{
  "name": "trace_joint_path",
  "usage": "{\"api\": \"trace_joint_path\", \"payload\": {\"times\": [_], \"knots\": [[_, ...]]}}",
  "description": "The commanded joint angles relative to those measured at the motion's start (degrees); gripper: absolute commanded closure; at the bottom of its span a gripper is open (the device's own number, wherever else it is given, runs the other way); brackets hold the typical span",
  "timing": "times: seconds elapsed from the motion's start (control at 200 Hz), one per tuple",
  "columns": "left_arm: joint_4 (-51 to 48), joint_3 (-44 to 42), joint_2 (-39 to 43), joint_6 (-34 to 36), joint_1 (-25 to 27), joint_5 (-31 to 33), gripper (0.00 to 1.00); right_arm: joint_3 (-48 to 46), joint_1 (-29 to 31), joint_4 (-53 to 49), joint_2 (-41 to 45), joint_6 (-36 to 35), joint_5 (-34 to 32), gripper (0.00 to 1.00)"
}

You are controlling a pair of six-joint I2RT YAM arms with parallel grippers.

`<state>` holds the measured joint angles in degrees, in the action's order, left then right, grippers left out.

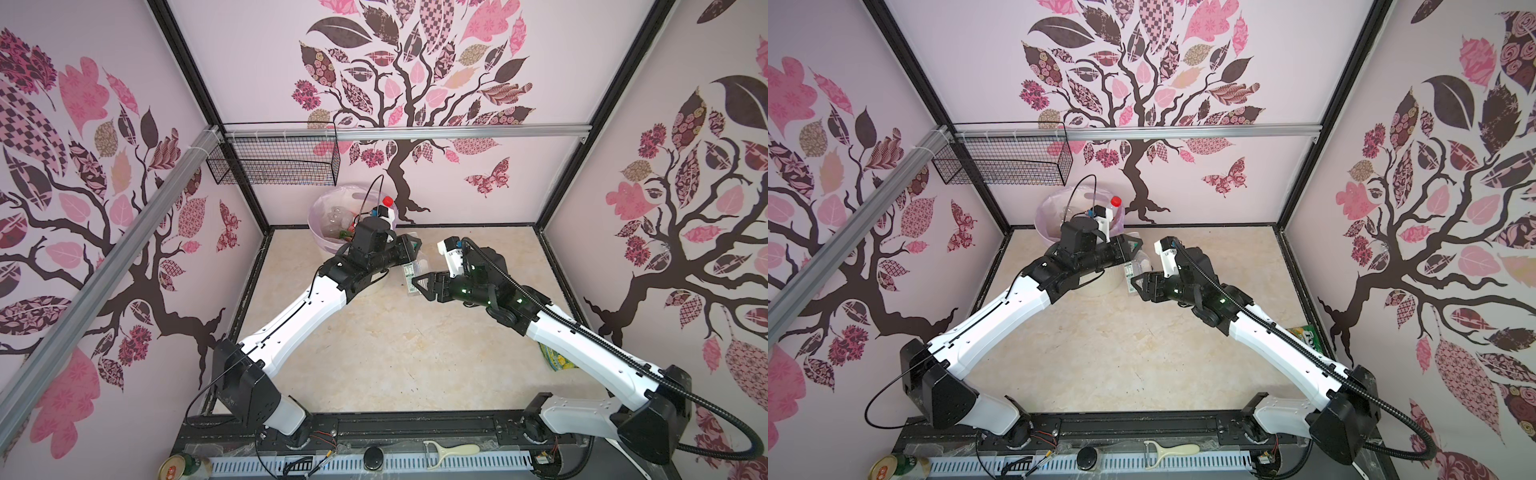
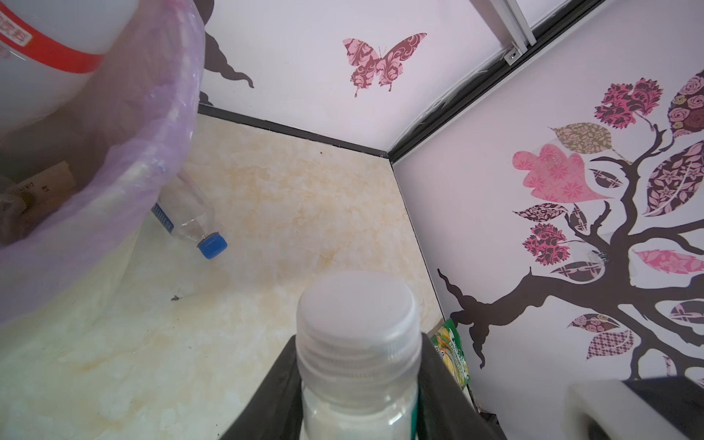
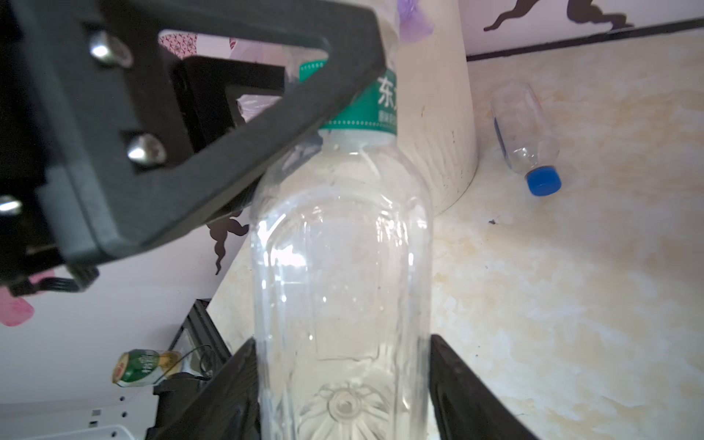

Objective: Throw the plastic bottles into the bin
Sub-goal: 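Open right gripper while left gripper lifts the green-capped bottle, then swing left gripper over the bin and release the green-capped bottle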

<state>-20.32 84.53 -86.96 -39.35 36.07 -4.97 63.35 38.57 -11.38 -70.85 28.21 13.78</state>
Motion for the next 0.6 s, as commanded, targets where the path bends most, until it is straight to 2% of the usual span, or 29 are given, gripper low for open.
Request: {"api": "trace_joint_path", "payload": {"times": [0.0,0.05,0.07,0.295,0.595], "knots": [[-2.49,4.77,-0.1,4.54,-0.93,1.82,0.63,1.14,0.34,1.01,2.91,-0.99,-0.41,0.15],[-3.42,6.24,-0.1,5.93,-1.37,2.35,0.63,1.11,0.33,1.01,3.47,-1.26,-1.02,0.02],[-3.87,6.98,-0.07,6.62,-1.57,2.68,0.63,1.12,0.29,1.09,3.81,-1.37,-1.11,0.01],[-8.81,17.42,-0.1,12.85,-6.66,5.65,0.63,-0.3,0.32,1.61,7.21,-2.17,-3.55,0.01],[-7.2,35.02,0.43,23.72,-15.76,12.33,0.59,-2.34,0.36,0.74,7.66,-2.52,-4.61,0.01]]}}
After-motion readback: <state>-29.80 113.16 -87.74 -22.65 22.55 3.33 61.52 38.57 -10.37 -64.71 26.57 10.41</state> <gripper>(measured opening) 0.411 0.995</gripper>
